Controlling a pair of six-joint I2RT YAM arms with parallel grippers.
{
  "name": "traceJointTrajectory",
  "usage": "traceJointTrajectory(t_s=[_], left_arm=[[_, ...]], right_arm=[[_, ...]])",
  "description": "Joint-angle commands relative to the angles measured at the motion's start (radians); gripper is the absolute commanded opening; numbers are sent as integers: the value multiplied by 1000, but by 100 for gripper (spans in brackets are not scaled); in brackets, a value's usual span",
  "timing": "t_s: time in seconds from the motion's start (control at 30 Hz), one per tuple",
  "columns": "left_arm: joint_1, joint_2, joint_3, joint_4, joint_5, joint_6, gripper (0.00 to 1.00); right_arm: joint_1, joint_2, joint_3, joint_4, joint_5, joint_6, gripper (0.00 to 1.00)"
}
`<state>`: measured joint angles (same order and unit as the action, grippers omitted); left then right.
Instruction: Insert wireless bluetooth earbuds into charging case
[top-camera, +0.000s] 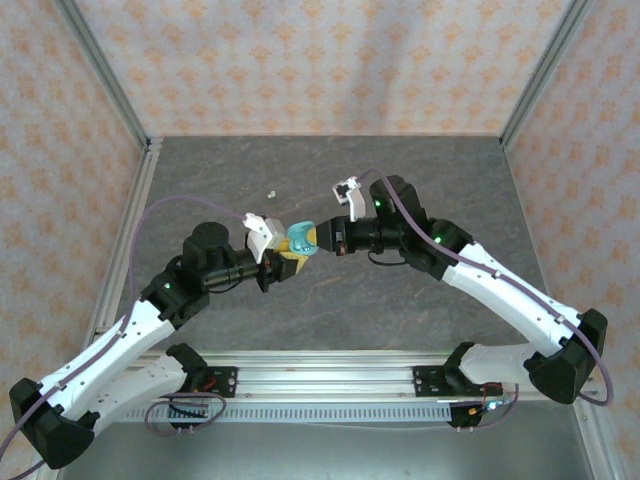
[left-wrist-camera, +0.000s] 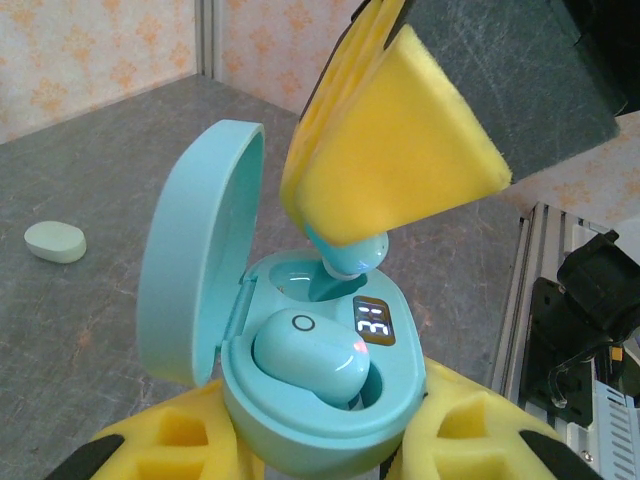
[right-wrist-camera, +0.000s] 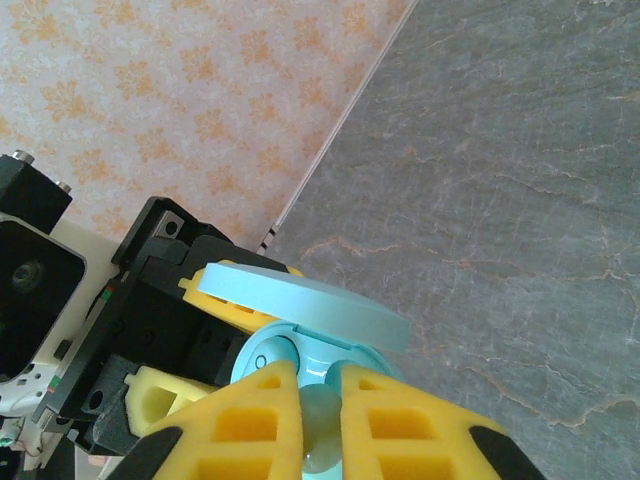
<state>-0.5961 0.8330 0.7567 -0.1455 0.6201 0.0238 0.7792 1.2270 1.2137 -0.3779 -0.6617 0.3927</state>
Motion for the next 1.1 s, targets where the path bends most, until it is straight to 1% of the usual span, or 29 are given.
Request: traceJointTrajectory(t_s=[0.0, 0.37, 0.8, 0.93, 1.0, 1.07], left_arm=[[-8, -12, 45, 42, 15, -11, 3], [-8, -14, 47, 37, 13, -6, 3], [-10, -18, 33, 50, 8, -8, 3], [-9, -20, 33, 49, 8, -8, 3], [-9, -23, 31, 49, 8, -9, 3], [-11, -24, 31, 48, 6, -9, 3]], right_arm=[[4, 8, 12, -33, 29, -24, 14], [5, 27, 37, -41, 8, -15, 17], [15, 26, 42, 14, -35, 41, 15], [15, 23, 36, 15, -31, 45, 16], [15, 25, 36, 3, -22, 38, 17], [15, 24, 40, -13, -15, 32, 22]])
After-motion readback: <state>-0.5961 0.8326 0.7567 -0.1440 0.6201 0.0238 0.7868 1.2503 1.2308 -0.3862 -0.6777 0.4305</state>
